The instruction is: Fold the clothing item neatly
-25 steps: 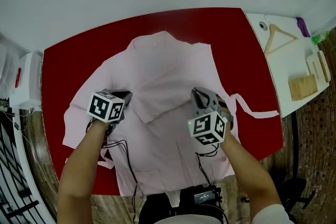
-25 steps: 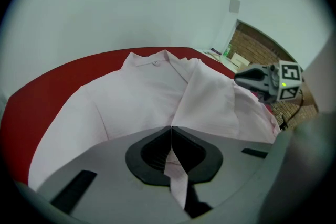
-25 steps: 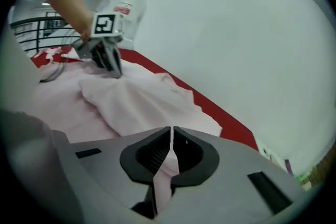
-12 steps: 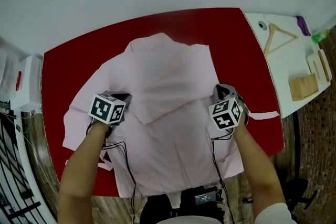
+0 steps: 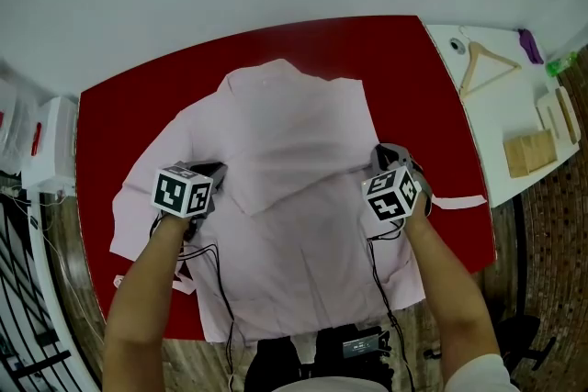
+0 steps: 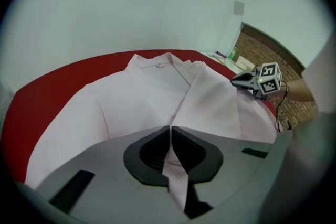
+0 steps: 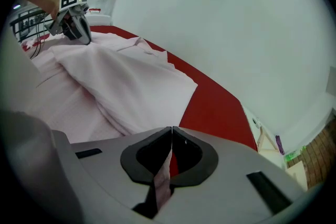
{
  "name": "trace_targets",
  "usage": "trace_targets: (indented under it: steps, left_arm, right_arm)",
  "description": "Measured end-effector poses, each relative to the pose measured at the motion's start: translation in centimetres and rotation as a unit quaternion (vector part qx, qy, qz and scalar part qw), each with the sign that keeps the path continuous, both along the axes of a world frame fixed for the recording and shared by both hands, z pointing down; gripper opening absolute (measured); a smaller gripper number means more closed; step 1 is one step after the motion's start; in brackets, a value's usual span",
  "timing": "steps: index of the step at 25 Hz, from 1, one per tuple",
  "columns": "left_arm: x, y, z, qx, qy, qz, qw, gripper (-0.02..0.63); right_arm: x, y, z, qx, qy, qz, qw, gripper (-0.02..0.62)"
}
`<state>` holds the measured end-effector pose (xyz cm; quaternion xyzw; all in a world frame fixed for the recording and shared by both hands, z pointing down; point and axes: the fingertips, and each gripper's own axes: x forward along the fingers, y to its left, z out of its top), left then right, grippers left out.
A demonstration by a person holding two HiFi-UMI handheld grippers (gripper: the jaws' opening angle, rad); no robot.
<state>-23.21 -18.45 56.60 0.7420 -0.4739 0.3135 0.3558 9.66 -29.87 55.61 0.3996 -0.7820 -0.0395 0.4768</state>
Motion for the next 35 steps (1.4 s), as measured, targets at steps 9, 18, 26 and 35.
trace_targets:
  steps: [9,18,26,35]
  left_arm:
    - [-0.5,2.0,-3.2,0.035,0.03,-0.051,0.9977,0.01]
    - [-3.1,5.8,-6.2,0.062,0.036,-0.13,0.989,0.01]
    - [-5.3,10.9,-9.2,0.11,0.113,-0.194,0.9682,0.011]
    - [-8.5,16.5,-9.1,0.122,0.15,-0.227,0.9544,0.011]
  right_arm:
    - [-1.7,0.8,-4.2,0.046,-0.051,-0.03,0.997,0.017]
    - [-4.9,3.6,-6.0,0.052,-0.072,-0.1,0.991,0.017]
    - [-10.7,8.4,-7.9,0.05,-0.092,-0.157,0.982,0.018]
    - [-18.9,14.5,-7.9,0.033,-0.084,-0.205,0.974,0.018]
